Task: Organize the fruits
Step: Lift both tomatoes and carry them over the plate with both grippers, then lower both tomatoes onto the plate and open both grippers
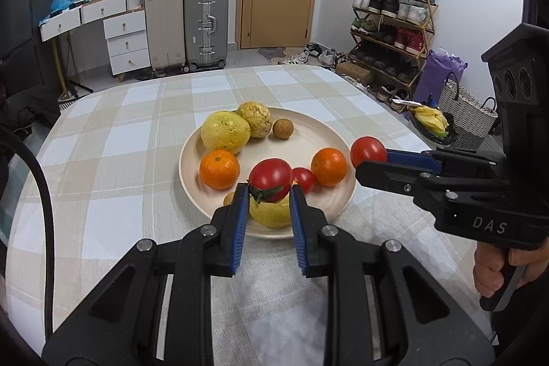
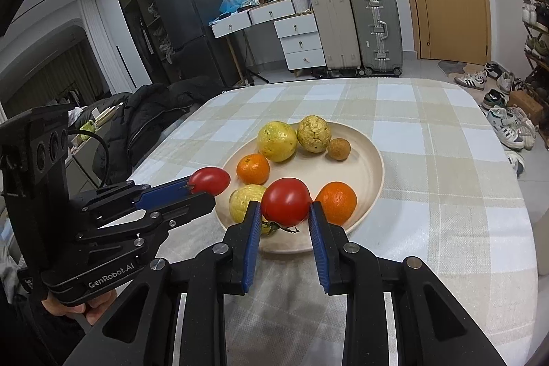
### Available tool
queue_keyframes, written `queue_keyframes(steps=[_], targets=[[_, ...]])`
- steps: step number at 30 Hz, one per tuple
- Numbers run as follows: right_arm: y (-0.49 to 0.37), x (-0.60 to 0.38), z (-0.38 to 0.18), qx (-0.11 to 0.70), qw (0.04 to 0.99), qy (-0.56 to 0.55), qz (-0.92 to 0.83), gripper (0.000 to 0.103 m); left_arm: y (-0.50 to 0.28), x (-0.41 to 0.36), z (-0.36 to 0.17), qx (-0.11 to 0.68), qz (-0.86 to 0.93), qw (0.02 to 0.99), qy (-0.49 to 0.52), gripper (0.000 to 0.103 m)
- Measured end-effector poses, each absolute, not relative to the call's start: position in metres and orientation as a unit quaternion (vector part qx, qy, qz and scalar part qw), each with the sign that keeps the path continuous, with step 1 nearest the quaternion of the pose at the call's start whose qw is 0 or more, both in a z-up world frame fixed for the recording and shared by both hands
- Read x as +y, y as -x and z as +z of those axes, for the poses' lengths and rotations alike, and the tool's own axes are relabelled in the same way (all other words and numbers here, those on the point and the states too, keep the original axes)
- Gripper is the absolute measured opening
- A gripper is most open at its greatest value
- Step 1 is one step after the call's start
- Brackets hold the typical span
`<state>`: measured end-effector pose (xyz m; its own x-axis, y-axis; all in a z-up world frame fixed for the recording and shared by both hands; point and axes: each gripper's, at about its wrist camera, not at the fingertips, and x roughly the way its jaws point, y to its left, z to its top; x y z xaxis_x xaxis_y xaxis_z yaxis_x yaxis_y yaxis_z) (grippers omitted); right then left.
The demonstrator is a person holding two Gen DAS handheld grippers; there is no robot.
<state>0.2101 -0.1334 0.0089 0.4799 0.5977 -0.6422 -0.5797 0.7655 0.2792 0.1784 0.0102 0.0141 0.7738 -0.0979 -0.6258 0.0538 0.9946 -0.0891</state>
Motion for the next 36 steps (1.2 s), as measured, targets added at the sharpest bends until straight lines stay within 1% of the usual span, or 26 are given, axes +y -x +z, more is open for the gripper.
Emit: queue_keyframes(steps=[18, 36], targets=[[-0.242, -0.126, 0.002, 0.393, 0.856, -0.030, 0.334, 0.029, -0.221, 0.015, 0.009, 0.342, -0.027, 0.938, 0.047, 0.021], [-0.264, -0.118, -0.008, 0.404, 0.852, -0.029, 0.332, 0.029, -0.258, 0.010, -0.013, 0.361, -0.016, 0.932, 0.039, 0.021]])
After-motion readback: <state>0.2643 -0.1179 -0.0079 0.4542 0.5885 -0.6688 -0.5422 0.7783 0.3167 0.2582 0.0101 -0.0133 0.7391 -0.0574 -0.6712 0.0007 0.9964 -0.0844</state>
